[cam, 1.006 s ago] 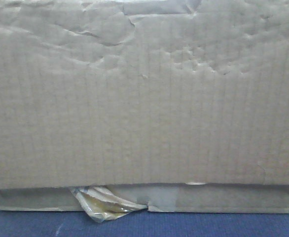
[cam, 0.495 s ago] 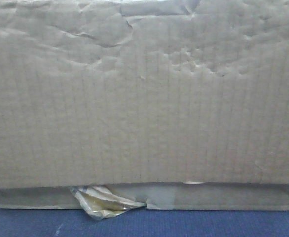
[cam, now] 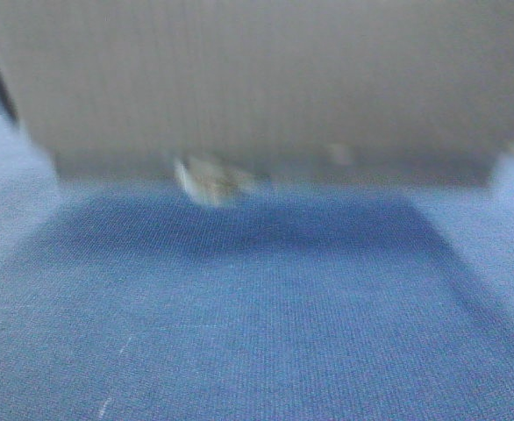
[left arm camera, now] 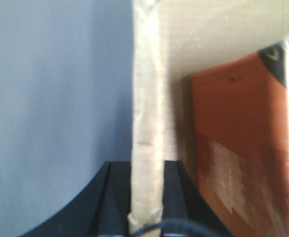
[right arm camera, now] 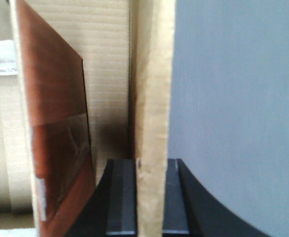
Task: Stack two boxes on right shelf middle
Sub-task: 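Lift the stacked boxes off the grey table with both grippers, then carry the lifted boxes while driving past the red-framed table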
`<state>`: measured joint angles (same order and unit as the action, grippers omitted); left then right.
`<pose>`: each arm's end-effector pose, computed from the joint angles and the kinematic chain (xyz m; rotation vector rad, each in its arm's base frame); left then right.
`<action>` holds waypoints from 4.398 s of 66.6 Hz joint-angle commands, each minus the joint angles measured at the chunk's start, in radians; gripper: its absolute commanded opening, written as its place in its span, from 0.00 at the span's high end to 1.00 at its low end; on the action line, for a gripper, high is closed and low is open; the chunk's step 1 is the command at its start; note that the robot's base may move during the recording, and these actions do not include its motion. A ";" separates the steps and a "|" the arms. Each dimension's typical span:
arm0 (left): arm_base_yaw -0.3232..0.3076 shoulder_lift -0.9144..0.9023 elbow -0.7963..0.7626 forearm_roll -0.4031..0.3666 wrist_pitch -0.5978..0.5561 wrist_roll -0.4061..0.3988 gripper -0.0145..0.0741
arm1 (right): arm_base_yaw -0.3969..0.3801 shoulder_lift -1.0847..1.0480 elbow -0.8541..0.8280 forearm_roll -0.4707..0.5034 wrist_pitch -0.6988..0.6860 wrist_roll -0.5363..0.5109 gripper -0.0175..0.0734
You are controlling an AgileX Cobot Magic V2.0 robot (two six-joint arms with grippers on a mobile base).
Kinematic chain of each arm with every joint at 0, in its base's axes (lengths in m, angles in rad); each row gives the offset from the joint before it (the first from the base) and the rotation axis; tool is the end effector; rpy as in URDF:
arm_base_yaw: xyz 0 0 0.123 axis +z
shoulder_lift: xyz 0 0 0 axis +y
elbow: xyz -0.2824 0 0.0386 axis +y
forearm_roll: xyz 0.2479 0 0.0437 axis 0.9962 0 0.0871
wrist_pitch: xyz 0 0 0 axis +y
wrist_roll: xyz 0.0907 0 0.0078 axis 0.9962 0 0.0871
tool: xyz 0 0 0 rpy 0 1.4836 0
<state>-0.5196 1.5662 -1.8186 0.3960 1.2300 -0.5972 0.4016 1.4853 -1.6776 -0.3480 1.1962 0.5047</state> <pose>0.2954 -0.1308 0.4452 -0.0912 2.3565 -0.0166 0.2904 0.0919 0.4305 0.1027 2.4021 -0.0437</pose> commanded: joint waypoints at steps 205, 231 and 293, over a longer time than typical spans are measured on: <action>-0.003 -0.025 -0.186 0.219 -0.068 -0.009 0.96 | 0.000 -0.018 -0.137 -0.107 -0.291 0.011 0.99; -0.003 -0.025 -0.186 0.219 -0.070 -0.009 0.96 | 0.000 -0.018 -0.137 -0.107 -0.293 0.011 0.99; -0.003 -0.025 -0.186 0.219 -0.070 -0.009 0.96 | 0.000 -0.018 -0.137 -0.107 -0.293 0.011 0.99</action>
<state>-0.5232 1.5561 -1.9928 0.5809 1.1853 -0.6015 0.4035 1.4836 -1.8048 -0.4154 0.9485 0.5126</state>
